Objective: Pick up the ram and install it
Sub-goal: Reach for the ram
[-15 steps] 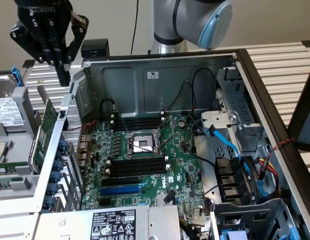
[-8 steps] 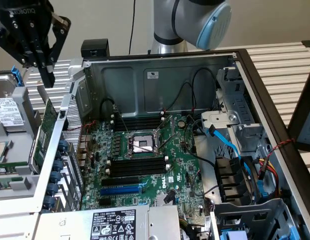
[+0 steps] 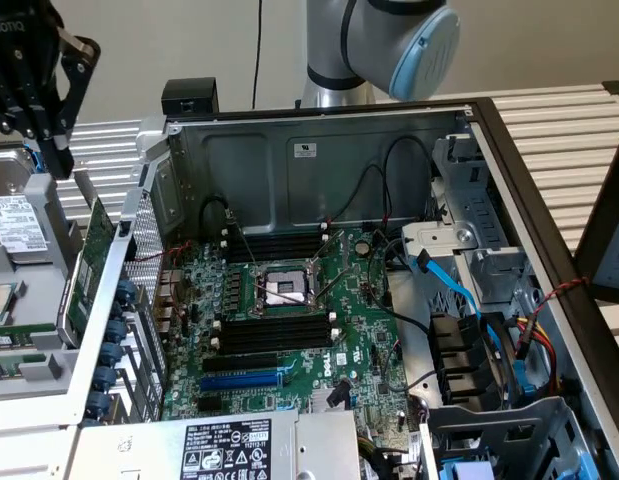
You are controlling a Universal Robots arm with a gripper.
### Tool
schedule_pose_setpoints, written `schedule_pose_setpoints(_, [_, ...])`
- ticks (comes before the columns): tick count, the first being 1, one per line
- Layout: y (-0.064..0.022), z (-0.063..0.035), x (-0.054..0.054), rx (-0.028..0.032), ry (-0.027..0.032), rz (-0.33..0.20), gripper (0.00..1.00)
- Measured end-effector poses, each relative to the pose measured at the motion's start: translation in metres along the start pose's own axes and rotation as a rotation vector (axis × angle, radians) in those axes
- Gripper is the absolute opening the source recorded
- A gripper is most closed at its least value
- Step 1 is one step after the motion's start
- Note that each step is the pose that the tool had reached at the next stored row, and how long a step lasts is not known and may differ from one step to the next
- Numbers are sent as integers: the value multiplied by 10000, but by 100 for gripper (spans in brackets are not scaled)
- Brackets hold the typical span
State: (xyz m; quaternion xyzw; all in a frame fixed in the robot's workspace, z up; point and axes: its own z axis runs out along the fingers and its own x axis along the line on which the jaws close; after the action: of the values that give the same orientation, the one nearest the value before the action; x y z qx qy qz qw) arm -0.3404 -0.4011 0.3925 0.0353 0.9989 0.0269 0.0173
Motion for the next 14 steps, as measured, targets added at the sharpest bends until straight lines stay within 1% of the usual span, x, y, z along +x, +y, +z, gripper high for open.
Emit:
schedule_pose_setpoints(5, [-17, -4, 227, 0, 0, -1, 11])
schedule_pose_setpoints(14, [-42, 11, 565, 0, 0, 0, 11])
